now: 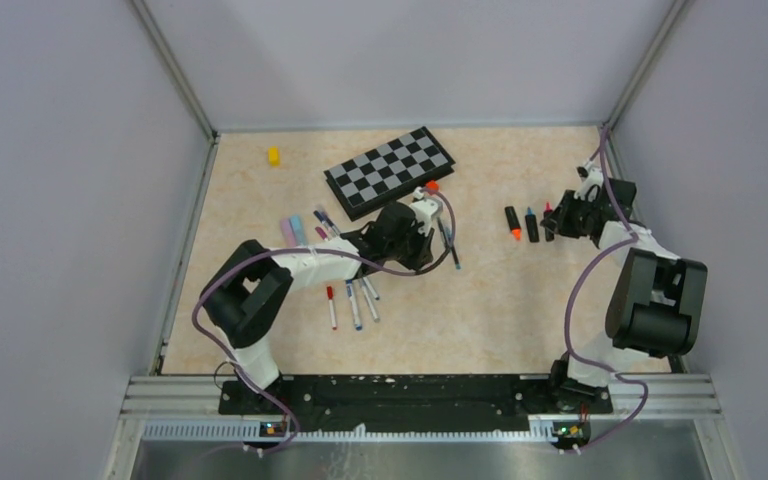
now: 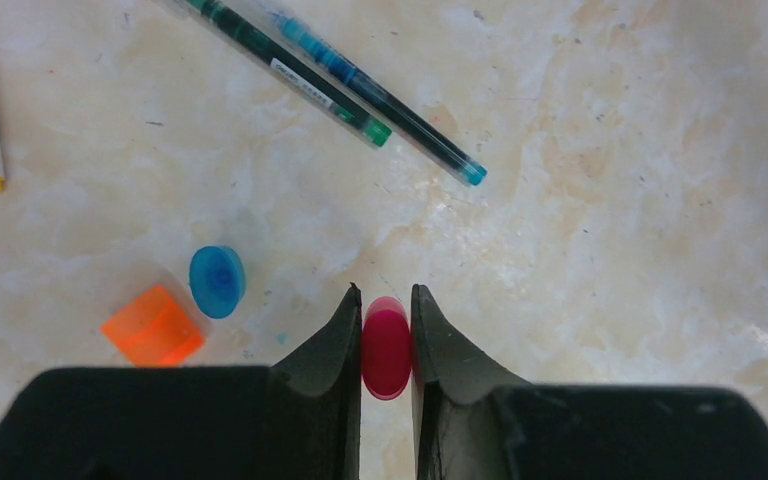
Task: Open the pen caps
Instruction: Place the pen at the center of the board.
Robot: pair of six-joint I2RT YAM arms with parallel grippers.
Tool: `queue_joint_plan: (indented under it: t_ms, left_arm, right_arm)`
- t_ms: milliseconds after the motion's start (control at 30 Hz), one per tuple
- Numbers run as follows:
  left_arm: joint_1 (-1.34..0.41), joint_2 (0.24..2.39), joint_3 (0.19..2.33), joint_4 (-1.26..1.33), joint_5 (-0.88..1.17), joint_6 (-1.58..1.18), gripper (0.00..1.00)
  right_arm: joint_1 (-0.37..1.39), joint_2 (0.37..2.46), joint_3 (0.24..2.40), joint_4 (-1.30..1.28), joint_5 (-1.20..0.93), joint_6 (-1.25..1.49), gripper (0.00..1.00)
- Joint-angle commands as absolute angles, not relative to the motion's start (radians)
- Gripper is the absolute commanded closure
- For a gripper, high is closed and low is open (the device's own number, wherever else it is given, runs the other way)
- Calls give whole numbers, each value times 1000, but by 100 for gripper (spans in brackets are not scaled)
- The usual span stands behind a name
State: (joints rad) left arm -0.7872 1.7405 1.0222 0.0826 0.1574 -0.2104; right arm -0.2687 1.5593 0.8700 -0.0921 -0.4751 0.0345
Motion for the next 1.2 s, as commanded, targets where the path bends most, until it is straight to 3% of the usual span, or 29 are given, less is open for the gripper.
queue_joint_plan:
  t_ms: [0,500,1167]
  left_arm:
    - [-790,1790,1103,31,89,-151,98]
    - [-792,1900,1202,-19,64,-114,90]
    - [-813,1858,1199,-24,35,-114,67]
  right_arm:
    - [-288,1593,893,-66,-489,56,100]
    - [-296,1684,934,-93,-488,71,94]
    - [-296,1762,1006,-148,-468,60,72]
